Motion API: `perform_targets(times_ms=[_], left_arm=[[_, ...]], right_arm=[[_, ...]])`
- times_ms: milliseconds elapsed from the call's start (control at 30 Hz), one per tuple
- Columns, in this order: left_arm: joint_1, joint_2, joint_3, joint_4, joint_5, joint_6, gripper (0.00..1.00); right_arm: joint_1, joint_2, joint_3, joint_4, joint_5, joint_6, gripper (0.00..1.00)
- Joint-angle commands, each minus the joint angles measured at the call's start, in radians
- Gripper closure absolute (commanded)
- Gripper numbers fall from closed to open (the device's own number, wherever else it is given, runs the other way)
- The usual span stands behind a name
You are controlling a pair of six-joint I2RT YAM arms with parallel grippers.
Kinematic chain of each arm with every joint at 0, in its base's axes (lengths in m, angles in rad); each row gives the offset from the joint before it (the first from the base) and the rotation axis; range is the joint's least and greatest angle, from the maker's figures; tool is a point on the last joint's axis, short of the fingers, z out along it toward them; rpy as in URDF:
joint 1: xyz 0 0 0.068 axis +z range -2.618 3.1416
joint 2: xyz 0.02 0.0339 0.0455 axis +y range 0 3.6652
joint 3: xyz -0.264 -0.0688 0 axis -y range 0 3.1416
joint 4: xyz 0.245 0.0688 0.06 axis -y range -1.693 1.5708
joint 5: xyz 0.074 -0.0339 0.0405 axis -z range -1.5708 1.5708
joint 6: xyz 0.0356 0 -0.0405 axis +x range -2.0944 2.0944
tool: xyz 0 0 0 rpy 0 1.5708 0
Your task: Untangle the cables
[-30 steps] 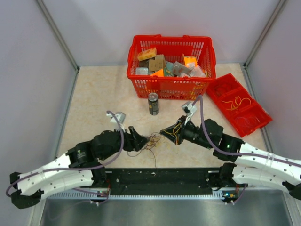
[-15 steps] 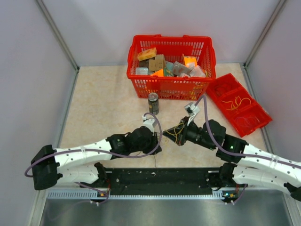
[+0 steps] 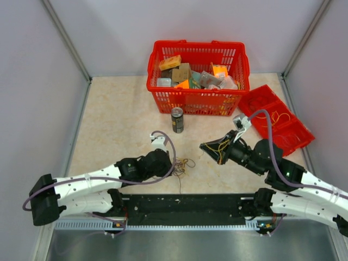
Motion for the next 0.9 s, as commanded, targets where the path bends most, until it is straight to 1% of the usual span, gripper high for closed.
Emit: perform_targets(times_ms=[0, 100, 233, 333, 500, 633, 700, 733, 767, 800, 833, 867], left_arm=[[0.043, -0.032, -0.001, -0.09, -0.116, -0.043, 1.0], [0.074, -0.065, 0.013, -0.164, -0.172, -0.064, 1.0], [0.125, -0.163, 0.02, -0.236, -0.227, -0.071, 1.0], [0.197, -0.263, 0.013, -0.239, -0.189, -0.032, 1.0], [0.299, -0.374, 0.006, -0.25, -0.138, 0.011, 1.0], [0.32, -0.397, 0.033, -0.268, -0.114, 0.041, 1.0], [0.321, -0.392, 0.04, -0.218, -0.027, 0.096, 0.99], [0.321, -0.388, 0.046, -0.201, 0.013, 0.115, 0.97], [0.323, -0.383, 0.052, -0.186, 0.05, 0.127, 0.92], [0.323, -0.377, 0.056, -0.167, 0.079, 0.138, 0.82], [0.321, -0.374, 0.056, -0.144, 0.118, 0.153, 0.67], [0.323, -0.369, 0.054, -0.12, 0.15, 0.164, 0.58]], right_arm=[[-0.009, -0.047, 0.088, -0.04, 0.069, -0.055, 1.0], [-0.009, -0.063, 0.1, -0.064, 0.095, -0.072, 1.0], [-0.009, -0.07, 0.111, -0.081, 0.112, -0.079, 1.0], [-0.009, -0.06, 0.131, -0.077, 0.112, -0.092, 1.0], [-0.009, -0.015, 0.169, -0.07, 0.098, -0.116, 1.0], [-0.009, 0.005, 0.169, -0.052, 0.086, -0.108, 1.0], [-0.009, 0.011, 0.166, -0.041, 0.075, -0.102, 1.0], [-0.009, 0.014, 0.168, -0.037, 0.072, -0.099, 1.0], [-0.009, 0.017, 0.169, -0.034, 0.07, -0.096, 1.0], [-0.009, 0.019, 0.172, -0.029, 0.067, -0.093, 1.0], [-0.009, 0.022, 0.175, -0.026, 0.064, -0.092, 1.0], [-0.009, 0.023, 0.18, -0.021, 0.061, -0.089, 1.0]])
